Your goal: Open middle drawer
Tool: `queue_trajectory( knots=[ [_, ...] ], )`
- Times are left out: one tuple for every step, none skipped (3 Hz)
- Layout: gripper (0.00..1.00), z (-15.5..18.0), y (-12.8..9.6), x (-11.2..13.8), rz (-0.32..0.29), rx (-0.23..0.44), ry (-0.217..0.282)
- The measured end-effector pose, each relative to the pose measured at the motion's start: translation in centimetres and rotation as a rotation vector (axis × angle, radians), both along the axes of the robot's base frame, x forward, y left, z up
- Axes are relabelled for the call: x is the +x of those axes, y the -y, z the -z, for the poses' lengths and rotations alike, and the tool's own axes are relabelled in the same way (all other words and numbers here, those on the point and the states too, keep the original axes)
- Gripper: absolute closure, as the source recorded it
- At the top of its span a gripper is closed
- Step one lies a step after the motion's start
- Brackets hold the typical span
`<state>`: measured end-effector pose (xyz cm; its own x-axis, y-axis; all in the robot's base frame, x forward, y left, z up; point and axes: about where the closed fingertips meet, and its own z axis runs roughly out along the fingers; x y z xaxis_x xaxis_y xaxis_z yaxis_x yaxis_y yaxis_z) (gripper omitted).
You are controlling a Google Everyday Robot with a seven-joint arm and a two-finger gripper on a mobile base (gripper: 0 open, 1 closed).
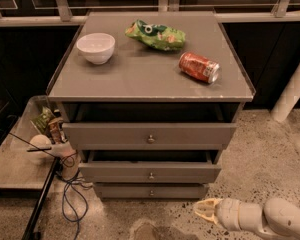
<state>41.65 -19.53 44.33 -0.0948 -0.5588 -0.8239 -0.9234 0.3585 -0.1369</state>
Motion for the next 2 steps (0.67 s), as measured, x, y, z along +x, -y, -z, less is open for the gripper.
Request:
queue_trajectory(
  knots=[
    [0.59, 0.0, -0.1, 0.1, -0.002, 0.0, 0.001],
    [0.34, -1.9, -2.4, 4.2, -0.055, -0.029, 0.064]
  ],
)
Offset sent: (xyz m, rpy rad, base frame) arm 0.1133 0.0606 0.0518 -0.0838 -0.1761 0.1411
